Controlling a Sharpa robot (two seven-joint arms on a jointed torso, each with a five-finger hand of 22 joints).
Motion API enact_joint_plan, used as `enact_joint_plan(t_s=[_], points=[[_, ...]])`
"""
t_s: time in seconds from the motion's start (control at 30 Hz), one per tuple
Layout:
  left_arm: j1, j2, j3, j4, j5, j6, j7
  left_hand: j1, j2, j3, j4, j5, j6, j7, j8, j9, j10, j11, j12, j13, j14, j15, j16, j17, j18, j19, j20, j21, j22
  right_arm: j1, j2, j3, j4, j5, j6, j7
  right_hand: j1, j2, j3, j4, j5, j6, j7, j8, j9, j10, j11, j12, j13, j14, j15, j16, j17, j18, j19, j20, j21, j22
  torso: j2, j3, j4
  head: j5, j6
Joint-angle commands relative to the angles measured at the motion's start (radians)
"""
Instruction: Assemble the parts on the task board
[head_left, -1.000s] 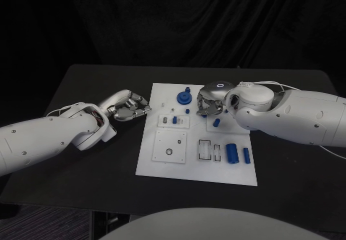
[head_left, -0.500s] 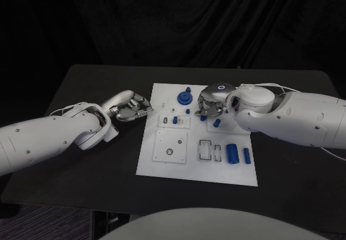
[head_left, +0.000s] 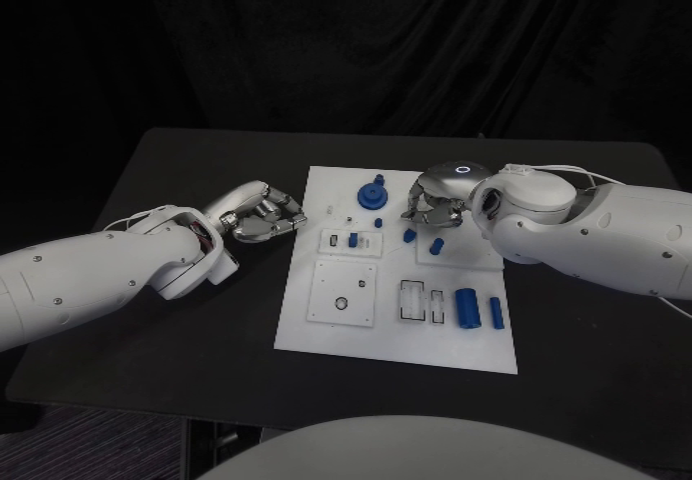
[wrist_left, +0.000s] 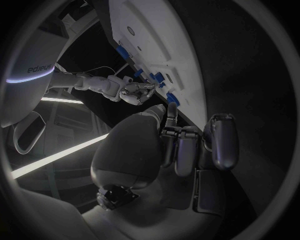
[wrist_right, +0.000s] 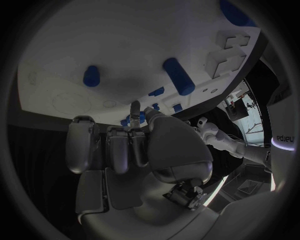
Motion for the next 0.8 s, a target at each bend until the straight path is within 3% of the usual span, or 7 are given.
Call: enact_joint_plan(t_s=[0.03,0.17,0.27,0.33,0.57,0.8], points=[[-0.002,0.001,0.001,0.001,0.019,0.009,0.016,0.007,0.002,0.001,0.004,0.006,0.005,-0.001,0.002,-0.001,0.031,-0.009,-0.008,0.206,0.106,-0.005,0.003,0.263,-0.002,-0.007,-0.001,-0.006,0.185,0.020,-0.019,0.002,0.024,0.029,-0.056,0.038,0.030,-0.013,0.009,0.004,0.006,-0.009,0.009,-0.051,-0.037,0.073,0.016,-0.005,0.229,0.098,0.012,-0.006,0.244,0.012,0.018,0.012,-0.002,0.196,0.000,-0.0004,-0.0009,0.003,0.000],[-0.002,0.000,0.001,0.001,0.019,0.009,0.017,0.009,0.003,0.003,0.004,0.013,0.005,-0.001,0.001,-0.003,0.031,-0.009,-0.008,0.206,0.106,-0.005,0.003,0.263,-0.002,-0.007,-0.001,-0.006,0.185,0.039,-0.038,0.002,0.047,0.037,-0.039,0.064,0.057,-0.050,0.005,0.000,-0.001,-0.051,0.026,-0.136,-0.091,0.063,0.018,-0.012,0.217,0.097,0.016,-0.008,0.242,0.013,0.017,0.018,-0.004,0.195,-0.001,-0.0006,-0.0031,0.005,0.000],[-0.002,0.000,0.001,0.001,0.020,0.009,0.017,0.009,0.003,0.003,0.004,0.014,0.005,-0.001,0.001,-0.003,0.030,-0.009,-0.008,0.206,0.106,-0.005,0.003,0.263,-0.002,-0.007,-0.001,-0.006,0.185,0.046,-0.049,0.002,0.060,0.039,-0.017,0.086,0.098,-0.083,0.004,-0.021,0.000,-0.139,0.022,-0.216,-0.143,0.049,0.013,-0.022,0.203,0.095,0.013,-0.014,0.238,0.015,0.010,0.016,-0.016,0.192,0.000,-0.0005,-0.0017,0.004,0.000],[-0.002,0.001,0.001,0.001,0.020,0.010,0.017,0.010,0.003,0.003,0.004,0.016,0.005,-0.001,0.001,-0.003,0.030,-0.009,-0.008,0.206,0.106,-0.005,0.003,0.263,-0.002,-0.007,-0.001,-0.007,0.185,0.050,-0.055,0.002,0.069,0.040,0.004,0.102,0.126,-0.092,0.009,-0.040,0.012,-0.156,0.018,-0.233,-0.157,0.046,0.010,-0.024,0.200,0.095,0.012,-0.014,0.239,0.015,0.009,0.016,-0.016,0.192,0.001,-0.0002,-0.0014,0.004,0.000],[-0.002,0.002,0.001,-0.001,0.020,0.013,0.017,0.012,0.003,0.004,0.004,0.019,0.005,-0.001,0.001,-0.004,0.030,-0.009,-0.008,0.206,0.106,-0.005,0.003,0.263,-0.002,-0.007,-0.001,-0.007,0.185,0.053,-0.064,0.002,0.094,0.042,0.084,0.111,0.163,-0.117,0.008,-0.066,0.025,-0.145,0.020,-0.240,-0.173,0.043,0.011,-0.026,0.198,0.096,0.012,-0.009,0.242,0.013,0.011,0.015,-0.010,0.195,0.001,-0.0001,-0.0006,0.005,0.000],[-0.003,0.004,0.001,-0.002,0.020,0.015,0.017,0.015,0.003,0.005,0.002,0.023,0.005,-0.001,0.001,-0.005,0.029,-0.009,-0.009,0.205,0.106,-0.005,0.003,0.263,-0.001,-0.008,0.000,-0.008,0.185,0.051,-0.055,0.002,0.096,0.042,0.142,0.090,0.164,-0.130,-0.003,-0.066,-0.004,-0.145,0.028,-0.245,-0.181,0.036,0.017,-0.031,0.190,0.092,0.017,-0.019,0.235,0.017,0.003,0.018,-0.028,0.190,0.001,0.0002,0.0004,0.003,0.000]])
